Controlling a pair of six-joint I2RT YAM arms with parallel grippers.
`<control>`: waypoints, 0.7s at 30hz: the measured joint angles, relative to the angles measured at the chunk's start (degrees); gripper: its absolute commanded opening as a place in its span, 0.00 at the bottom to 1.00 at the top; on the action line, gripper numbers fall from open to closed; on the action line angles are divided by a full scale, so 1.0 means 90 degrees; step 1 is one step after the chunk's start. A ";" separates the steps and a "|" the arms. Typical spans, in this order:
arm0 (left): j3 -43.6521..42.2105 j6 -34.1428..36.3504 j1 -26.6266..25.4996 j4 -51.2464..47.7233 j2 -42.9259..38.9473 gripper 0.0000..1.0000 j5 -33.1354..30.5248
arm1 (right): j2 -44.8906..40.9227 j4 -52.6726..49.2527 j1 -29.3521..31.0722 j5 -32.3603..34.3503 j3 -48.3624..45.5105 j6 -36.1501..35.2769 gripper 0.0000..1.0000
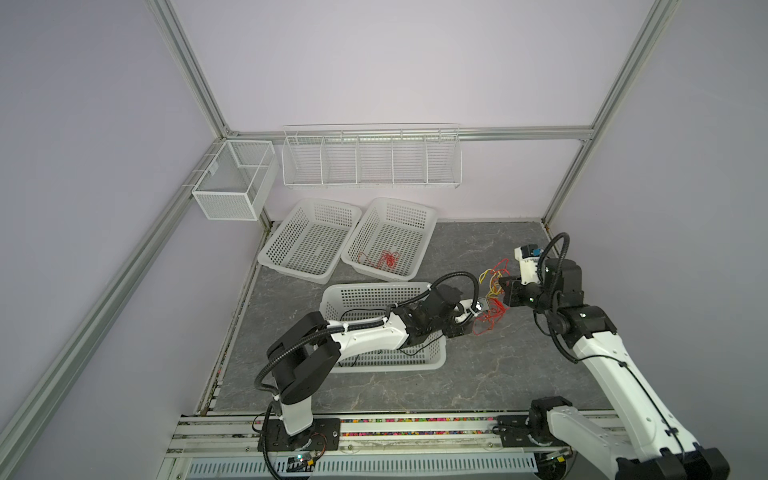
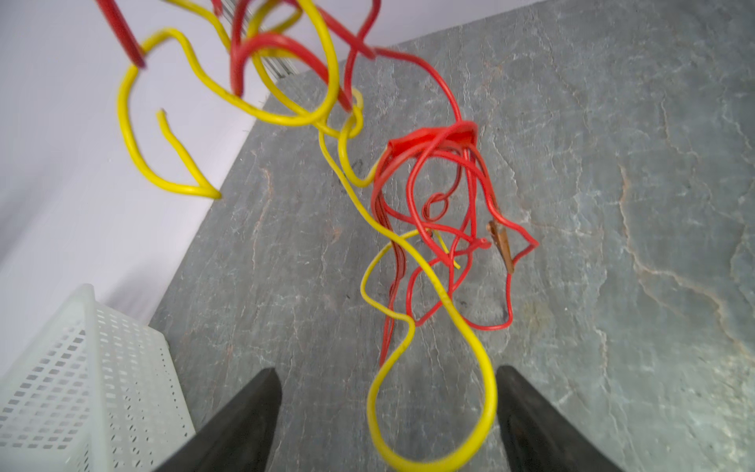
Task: Untangle the cables
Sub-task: 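Grasp the yellow wire with the left gripper and pull it from the tangle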
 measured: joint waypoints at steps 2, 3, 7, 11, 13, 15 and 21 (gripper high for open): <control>0.0000 0.0051 -0.0015 0.0095 0.0000 0.69 0.0005 | 0.0000 0.0000 0.0000 0.0000 0.0000 0.0007 0.07; 0.0000 0.0063 -0.0022 0.0114 0.0000 0.63 0.0005 | 0.0000 0.0000 0.0000 0.0000 0.0000 0.0015 0.07; 0.0000 0.0117 -0.0046 0.0163 0.0002 0.38 -0.0010 | 0.0000 0.0000 0.0000 0.0000 0.0000 0.0024 0.07; 0.0034 0.0121 -0.0073 0.0066 0.0034 0.12 -0.0034 | 0.0000 0.0005 0.0000 0.0010 0.0000 0.0080 0.07; 0.0046 0.0097 -0.0085 0.0041 0.0053 0.00 -0.0080 | 0.0005 0.0010 0.0000 0.0056 0.0000 0.0141 0.07; 0.0053 0.0095 -0.0087 0.0044 0.0075 0.00 -0.0165 | 0.0034 0.0041 0.0000 0.0119 0.0000 0.0211 0.07; 0.0070 -0.0085 -0.0095 0.0231 0.0085 0.00 -0.0610 | 0.0333 0.0209 0.0022 0.0595 -0.0061 0.0517 0.07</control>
